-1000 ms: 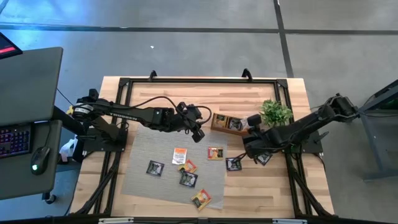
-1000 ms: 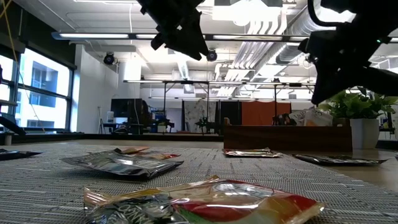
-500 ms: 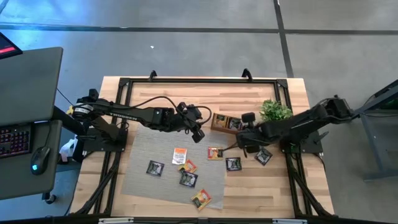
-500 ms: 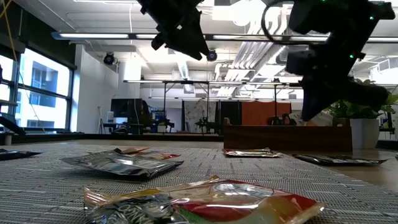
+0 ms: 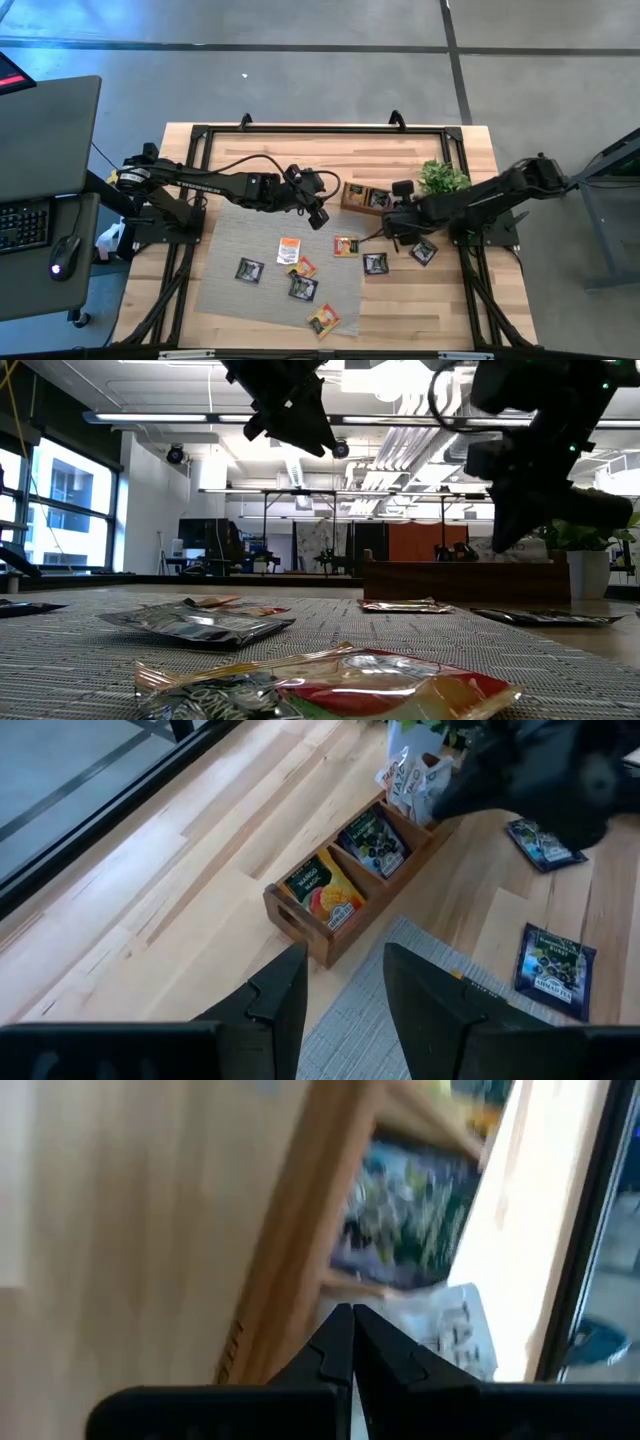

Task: Pick & Place Tea
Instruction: Put the yellow tea bag in the left section of the wooden organizer

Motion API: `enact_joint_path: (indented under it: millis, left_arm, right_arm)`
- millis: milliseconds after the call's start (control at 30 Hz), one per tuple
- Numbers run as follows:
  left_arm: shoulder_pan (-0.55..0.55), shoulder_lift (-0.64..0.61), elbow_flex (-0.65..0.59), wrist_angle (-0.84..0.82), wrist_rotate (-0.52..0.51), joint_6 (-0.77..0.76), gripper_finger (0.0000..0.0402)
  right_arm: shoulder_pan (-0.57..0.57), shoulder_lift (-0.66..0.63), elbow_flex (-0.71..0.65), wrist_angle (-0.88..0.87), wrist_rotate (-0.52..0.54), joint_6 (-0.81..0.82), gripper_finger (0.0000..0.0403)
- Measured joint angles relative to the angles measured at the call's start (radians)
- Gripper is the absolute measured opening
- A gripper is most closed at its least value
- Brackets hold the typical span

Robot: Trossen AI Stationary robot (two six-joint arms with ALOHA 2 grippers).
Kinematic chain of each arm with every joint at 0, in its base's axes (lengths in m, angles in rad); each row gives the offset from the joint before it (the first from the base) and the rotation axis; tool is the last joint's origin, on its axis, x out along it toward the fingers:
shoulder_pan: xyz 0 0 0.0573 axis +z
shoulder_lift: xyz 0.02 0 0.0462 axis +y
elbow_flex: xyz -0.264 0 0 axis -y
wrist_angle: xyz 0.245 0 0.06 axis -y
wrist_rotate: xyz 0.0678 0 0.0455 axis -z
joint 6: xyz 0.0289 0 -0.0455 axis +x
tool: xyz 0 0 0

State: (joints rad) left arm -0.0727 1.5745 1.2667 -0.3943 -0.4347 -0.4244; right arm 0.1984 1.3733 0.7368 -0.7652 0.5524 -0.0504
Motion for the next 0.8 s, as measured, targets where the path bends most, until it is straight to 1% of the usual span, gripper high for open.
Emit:
enact_joint_path:
  millis: [100, 233, 300, 367, 467, 567, 667, 800]
  left_arm:
    - [0.000, 0.000, 0.000, 0.001, -0.001, 0.000, 0.0131]
    - [0.000, 0.000, 0.000, 0.000, -0.001, 0.001, 0.0131]
    - [0.000, 0.000, 0.000, -0.001, 0.000, 0.009, 0.0131]
    - [0.000, 0.000, 0.000, -0.004, 0.008, 0.021, 0.0131]
    - [0.000, 0.000, 0.000, -0.005, 0.075, 0.035, 0.0131]
    - [-0.001, 0.000, 0.000, -0.005, 0.138, 0.035, 0.0131]
    - [-0.008, -0.001, 0.000, -0.007, 0.170, 0.037, 0.0131]
    - [-0.021, -0.030, 0.000, -0.025, 0.165, 0.038, 0.0131]
  right_arm:
    - [0.029, -0.017, 0.019, 0.008, -0.002, -0.011, 0.0003]
    - [0.076, -0.035, 0.062, 0.013, -0.019, 0.057, 0.0001]
    - [0.104, -0.041, 0.070, 0.043, -0.064, 0.077, 0.0004]
    - [0.134, -0.041, 0.069, 0.098, -0.134, 0.076, 0.0007]
    - [0.171, -0.035, 0.068, 0.180, -0.225, 0.072, 0.0008]
    - [0.195, -0.034, 0.068, 0.256, -0.257, 0.079, 0.0010]
    - [0.203, -0.034, 0.067, 0.324, -0.286, 0.069, 0.0022]
    - [0.190, -0.027, 0.067, 0.376, -0.288, 0.071, 0.0063]
